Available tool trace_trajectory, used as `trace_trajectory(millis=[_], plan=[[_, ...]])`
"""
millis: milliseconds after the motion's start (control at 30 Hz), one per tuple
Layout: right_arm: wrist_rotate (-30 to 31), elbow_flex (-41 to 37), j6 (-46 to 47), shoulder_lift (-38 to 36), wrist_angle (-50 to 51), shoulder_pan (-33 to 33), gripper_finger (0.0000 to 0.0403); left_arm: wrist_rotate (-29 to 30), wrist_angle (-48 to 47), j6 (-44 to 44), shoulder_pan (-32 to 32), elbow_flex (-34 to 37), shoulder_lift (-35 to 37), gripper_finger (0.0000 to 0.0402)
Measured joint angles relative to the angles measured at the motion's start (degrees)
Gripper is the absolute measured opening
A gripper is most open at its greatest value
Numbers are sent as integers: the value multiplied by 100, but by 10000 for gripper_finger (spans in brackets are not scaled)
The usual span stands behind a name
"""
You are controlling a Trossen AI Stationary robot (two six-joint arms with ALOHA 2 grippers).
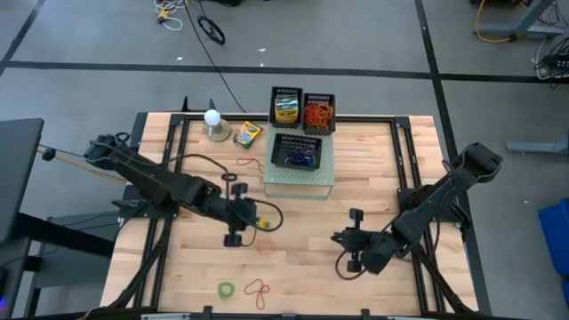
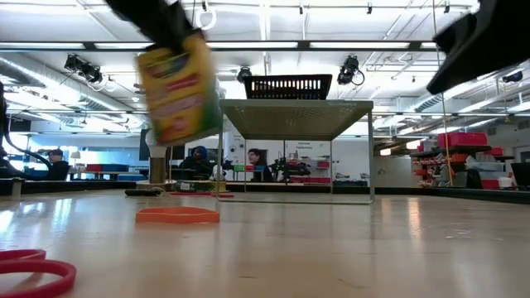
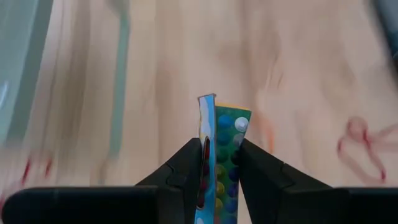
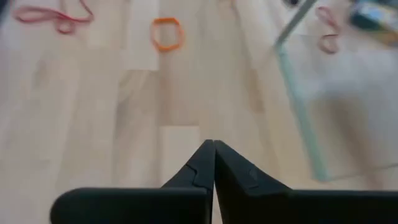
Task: Pick & Place Office Desk Supplies
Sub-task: Put the yellow crayon box into the top left black bin on the shelf
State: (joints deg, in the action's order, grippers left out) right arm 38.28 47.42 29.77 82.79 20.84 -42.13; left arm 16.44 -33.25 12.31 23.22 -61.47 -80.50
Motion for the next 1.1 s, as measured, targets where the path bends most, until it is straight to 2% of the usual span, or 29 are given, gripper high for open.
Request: trace_trajectory(millis=[133,267,467,667,900,1100], plan=[[-192,-817,-349,-316,-1406,145,15,-96,-1528,680,-164,-375,-66,104],[-207,-1196,-581,-419,-1953,342,5,-303,-2065,897,-465,-389,-192,104],[-214,-1264,-720,-418,-2044,387,7,-56,-1692,473,-924,-389,-378,104],[-207,-1268,-803,-418,-2096,372,7,-327,-1381,284,-1295,-185,-707,104],[-203,-1268,-934,-416,-2109,372,4,-669,-1202,332,-1312,-127,-862,104],[-199,-1268,-990,-416,-2113,375,5,-732,-1180,269,-1272,-136,-945,111]])
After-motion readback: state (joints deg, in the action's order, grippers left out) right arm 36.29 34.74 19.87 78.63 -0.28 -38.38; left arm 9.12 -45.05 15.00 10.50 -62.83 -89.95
